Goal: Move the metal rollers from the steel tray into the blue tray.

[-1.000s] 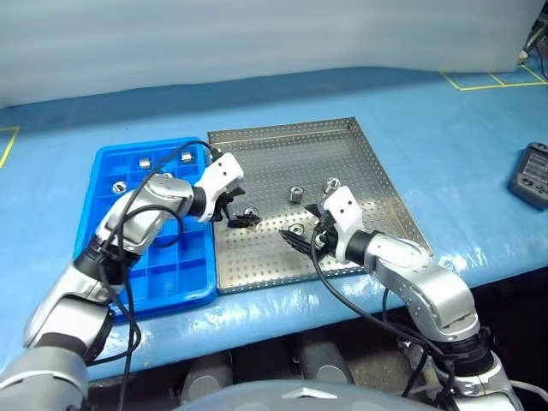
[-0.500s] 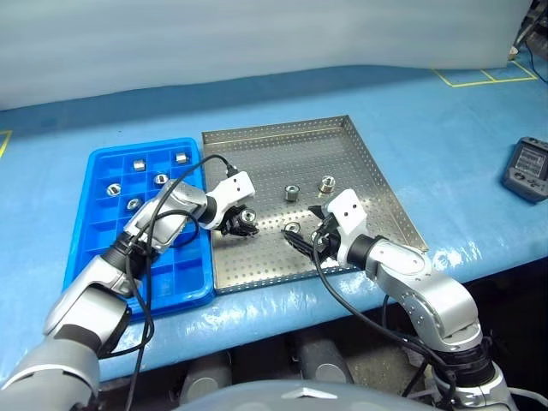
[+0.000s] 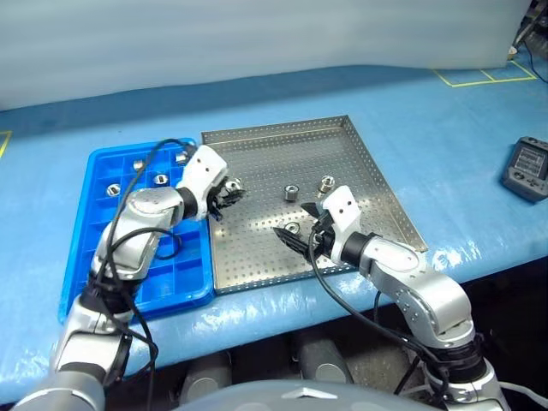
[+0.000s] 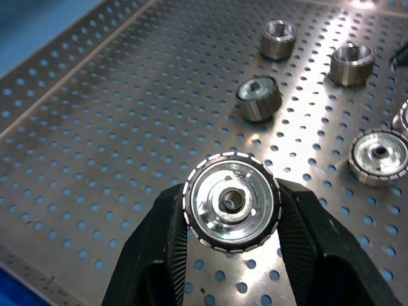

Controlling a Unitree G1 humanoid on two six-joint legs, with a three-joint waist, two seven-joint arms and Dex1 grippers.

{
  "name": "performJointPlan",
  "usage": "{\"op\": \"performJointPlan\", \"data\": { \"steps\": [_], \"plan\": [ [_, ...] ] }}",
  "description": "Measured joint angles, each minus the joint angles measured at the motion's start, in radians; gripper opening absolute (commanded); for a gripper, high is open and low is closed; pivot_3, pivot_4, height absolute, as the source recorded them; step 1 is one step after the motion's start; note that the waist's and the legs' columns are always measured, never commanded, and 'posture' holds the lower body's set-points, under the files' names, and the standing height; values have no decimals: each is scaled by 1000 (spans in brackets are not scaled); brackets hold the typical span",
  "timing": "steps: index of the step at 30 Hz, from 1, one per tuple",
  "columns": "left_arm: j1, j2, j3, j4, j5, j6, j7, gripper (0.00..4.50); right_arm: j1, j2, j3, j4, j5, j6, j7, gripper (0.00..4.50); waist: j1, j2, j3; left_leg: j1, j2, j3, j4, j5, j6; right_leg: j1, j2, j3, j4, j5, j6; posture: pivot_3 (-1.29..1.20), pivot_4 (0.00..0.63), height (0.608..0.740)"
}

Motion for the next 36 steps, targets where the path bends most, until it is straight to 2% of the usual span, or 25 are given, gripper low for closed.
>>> {"op": "performJointPlan", "data": {
  "steps": [5, 13, 20, 26, 34, 36],
  "plan": [
    [134, -55, 139, -158, 52, 36, 206, 1690, -19, 27, 64, 7, -3, -41, 27, 4500, 23, 0, 0, 2, 0, 0, 0, 0, 0, 3, 0, 0, 0, 0, 0, -29, 150, 740],
    [250, -178, 306, -186, 136, 25, 466, 1690, -51, 45, 155, 29, -1, -121, 117, 4500, 54, 0, 0, 4, -1, -1, 1, 0, -1, 5, 0, -1, 0, 1, 0, -12, 150, 740],
    [280, -206, 364, -113, 166, -7, 553, 1690, -51, 43, 186, 32, 12, -184, 197, 4500, 64, -1, 0, 4, -1, -1, 1, 0, -1, 5, 0, -1, 0, 1, 0, -28, 150, 740],
    [283, -239, 373, -72, 168, 19, 585, 1690, -47, 41, 193, 32, 12, -193, 198, 4500, 62, -1, -1, 4, -1, -1, 1, 0, -1, 5, 0, -1, 0, 1, 0, -58, 150, 740],
    [275, -275, 356, -92, 155, 51, 583, 4366, -23, 33, 192, 28, 7, -193, 176, 4500, 58, -1, -1, 5, -1, -1, 1, 1, -1, 6, 0, -1, 0, 1, 0, -74, 150, 740],
    [246, -261, 330, -107, 149, 25, 559, 4470, -20, 32, 191, 26, 7, -193, 170, 4500, 59, -1, -1, 5, -1, -1, 1, 1, -2, 6, 0, -1, 0, 1, -1, -76, 150, 740]
  ]
}}
